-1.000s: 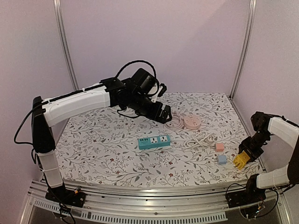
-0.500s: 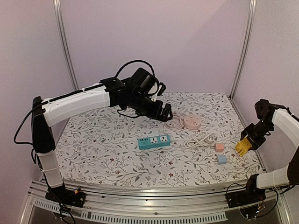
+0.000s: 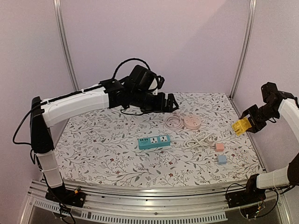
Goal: Insert the plug
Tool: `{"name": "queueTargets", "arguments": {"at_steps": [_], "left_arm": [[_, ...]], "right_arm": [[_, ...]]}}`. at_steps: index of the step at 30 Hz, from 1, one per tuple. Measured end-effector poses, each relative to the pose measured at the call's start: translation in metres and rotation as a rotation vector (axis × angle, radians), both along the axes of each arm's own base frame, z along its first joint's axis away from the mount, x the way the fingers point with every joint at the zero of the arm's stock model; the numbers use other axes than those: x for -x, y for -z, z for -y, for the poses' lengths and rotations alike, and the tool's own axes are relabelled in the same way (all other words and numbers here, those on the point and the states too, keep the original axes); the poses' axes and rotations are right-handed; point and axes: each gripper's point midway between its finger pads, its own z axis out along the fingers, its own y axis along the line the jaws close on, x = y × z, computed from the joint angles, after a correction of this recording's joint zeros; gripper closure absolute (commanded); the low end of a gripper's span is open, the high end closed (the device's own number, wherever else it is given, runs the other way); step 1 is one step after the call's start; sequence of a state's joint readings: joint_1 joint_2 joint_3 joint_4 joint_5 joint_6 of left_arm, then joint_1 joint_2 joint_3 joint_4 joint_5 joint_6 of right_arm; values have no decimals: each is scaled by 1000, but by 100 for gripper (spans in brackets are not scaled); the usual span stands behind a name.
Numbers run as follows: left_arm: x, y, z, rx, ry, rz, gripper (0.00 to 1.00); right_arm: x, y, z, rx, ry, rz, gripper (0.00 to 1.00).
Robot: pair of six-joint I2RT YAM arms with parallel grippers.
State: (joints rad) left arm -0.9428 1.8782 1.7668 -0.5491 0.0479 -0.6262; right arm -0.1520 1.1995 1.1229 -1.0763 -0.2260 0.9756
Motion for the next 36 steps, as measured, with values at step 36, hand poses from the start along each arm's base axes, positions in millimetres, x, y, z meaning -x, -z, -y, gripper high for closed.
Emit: {"name": "queueTargets", "arguments": {"at_steps": [36], "left_arm": [[10, -43, 167, 459, -25, 132, 5]], "right_arm": [[-49, -93, -72, -302, -175, 329, 66]]}}
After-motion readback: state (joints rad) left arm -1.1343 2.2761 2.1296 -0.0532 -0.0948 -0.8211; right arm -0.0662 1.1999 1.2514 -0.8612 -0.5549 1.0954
